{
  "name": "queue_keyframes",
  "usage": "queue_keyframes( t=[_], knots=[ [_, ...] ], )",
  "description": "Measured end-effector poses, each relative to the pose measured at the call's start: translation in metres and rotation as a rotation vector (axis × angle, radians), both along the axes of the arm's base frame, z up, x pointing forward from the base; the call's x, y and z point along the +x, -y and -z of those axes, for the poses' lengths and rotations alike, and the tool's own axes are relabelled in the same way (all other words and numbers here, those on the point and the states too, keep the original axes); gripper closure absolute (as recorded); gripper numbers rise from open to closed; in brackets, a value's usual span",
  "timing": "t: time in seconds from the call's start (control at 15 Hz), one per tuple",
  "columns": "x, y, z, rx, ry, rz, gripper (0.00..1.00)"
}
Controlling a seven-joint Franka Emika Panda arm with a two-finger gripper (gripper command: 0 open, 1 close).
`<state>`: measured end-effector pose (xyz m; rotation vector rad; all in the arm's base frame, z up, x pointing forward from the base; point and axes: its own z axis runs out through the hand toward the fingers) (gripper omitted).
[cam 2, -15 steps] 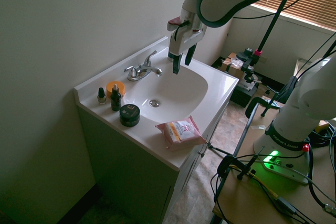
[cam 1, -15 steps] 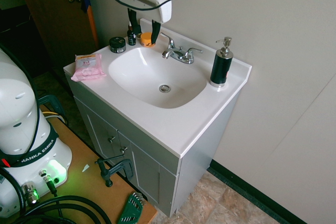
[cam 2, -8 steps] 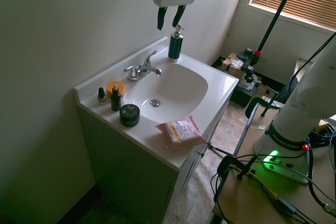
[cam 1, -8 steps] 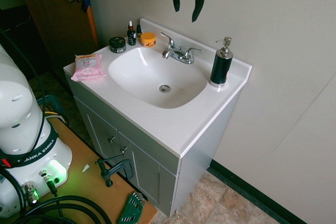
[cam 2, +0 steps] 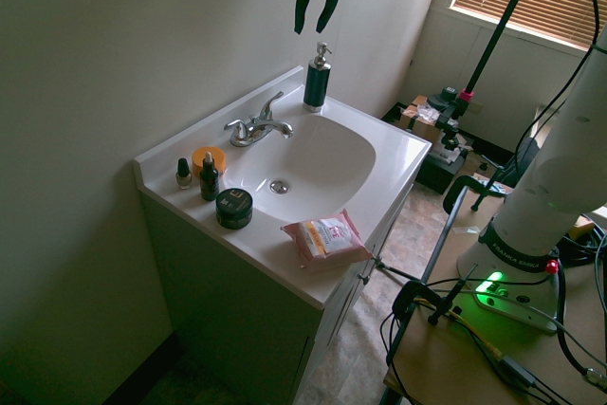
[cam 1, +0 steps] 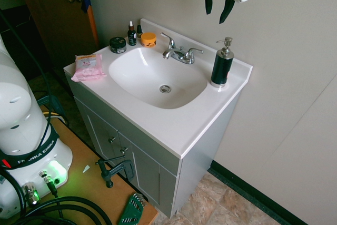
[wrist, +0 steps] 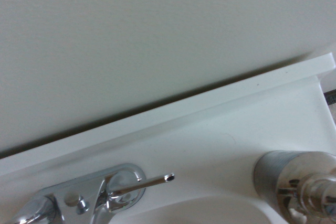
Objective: Sanitize yourself
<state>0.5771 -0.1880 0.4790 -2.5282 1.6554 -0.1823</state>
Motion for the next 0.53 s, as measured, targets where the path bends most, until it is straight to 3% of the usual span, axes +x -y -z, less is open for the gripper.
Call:
queue_keyframes(
  t=[0.53],
  knots=[
    [0.003, 0.032, 0.017, -0.003, -0.022, 0.04, 1.0]
  ],
)
